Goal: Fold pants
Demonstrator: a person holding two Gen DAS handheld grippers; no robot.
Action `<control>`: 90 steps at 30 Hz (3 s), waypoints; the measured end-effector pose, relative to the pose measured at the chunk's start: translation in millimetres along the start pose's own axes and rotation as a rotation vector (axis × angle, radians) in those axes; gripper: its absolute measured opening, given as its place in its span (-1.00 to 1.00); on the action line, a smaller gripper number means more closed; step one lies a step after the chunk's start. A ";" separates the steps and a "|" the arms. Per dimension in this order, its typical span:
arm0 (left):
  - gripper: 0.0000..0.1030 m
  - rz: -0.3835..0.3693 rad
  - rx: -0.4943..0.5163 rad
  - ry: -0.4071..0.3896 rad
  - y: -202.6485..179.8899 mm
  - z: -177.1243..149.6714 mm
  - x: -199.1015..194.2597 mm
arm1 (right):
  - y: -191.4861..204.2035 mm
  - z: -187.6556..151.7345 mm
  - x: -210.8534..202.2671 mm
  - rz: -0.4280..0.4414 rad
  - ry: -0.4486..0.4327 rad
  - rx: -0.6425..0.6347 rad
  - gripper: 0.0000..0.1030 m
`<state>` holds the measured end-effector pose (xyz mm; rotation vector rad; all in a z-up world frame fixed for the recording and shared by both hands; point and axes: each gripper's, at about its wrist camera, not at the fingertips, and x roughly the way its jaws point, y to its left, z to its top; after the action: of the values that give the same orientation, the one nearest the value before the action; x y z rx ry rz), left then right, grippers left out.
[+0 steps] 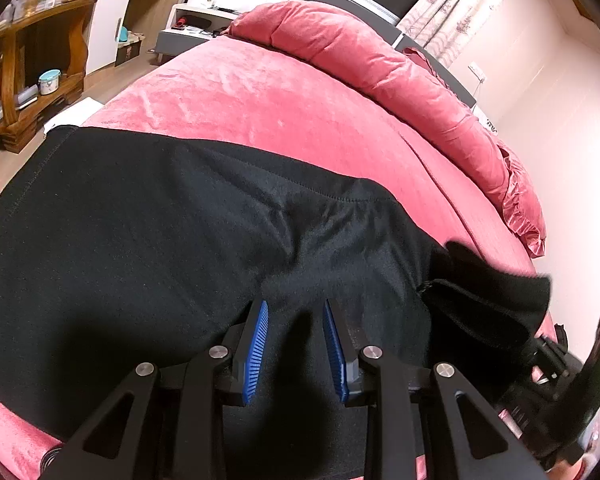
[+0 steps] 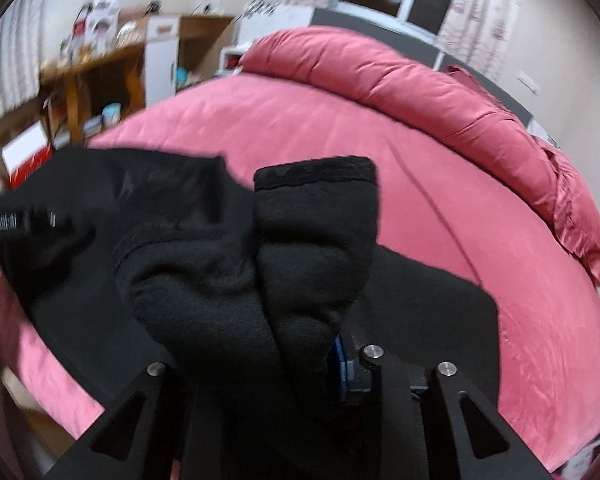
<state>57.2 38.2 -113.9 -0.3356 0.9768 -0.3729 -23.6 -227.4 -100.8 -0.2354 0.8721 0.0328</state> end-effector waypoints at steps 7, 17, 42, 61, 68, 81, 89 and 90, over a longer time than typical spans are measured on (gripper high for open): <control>-0.45 -0.007 -0.069 -0.032 11.3 7.9 -7.2 | -7.2 -12.4 -31.6 0.283 -0.027 0.064 0.18; -0.45 0.014 -0.109 -0.061 22.6 15.6 -15.2 | -74.1 -2.3 -32.8 0.239 -0.097 0.356 -0.41; -0.35 0.177 -0.263 -0.112 80.0 26.8 -52.1 | -27.7 -28.9 18.2 0.164 0.041 0.217 -0.45; 0.11 0.181 -0.495 -0.075 171.0 17.8 -100.9 | -34.2 -30.9 15.7 0.187 0.031 0.245 -0.45; 0.12 0.175 -0.640 -0.001 193.8 3.4 -102.8 | -34.2 -31.0 15.7 0.193 0.030 0.251 -0.45; -0.67 0.264 -0.383 -0.077 147.7 18.5 -105.1 | -36.1 -32.0 17.2 0.197 0.031 0.263 -0.45; -0.71 0.117 -0.128 -0.221 52.5 40.1 -143.6 | -58.1 -24.4 3.4 0.248 0.020 0.317 -0.15; -0.71 0.099 -0.089 -0.232 38.4 41.2 -146.9 | -61.1 -23.2 -0.2 0.243 0.013 0.314 -0.14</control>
<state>23.7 142.8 -1.3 -0.4001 0.7802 -0.1951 -33.6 -291.9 -103.3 0.1648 0.9018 0.1192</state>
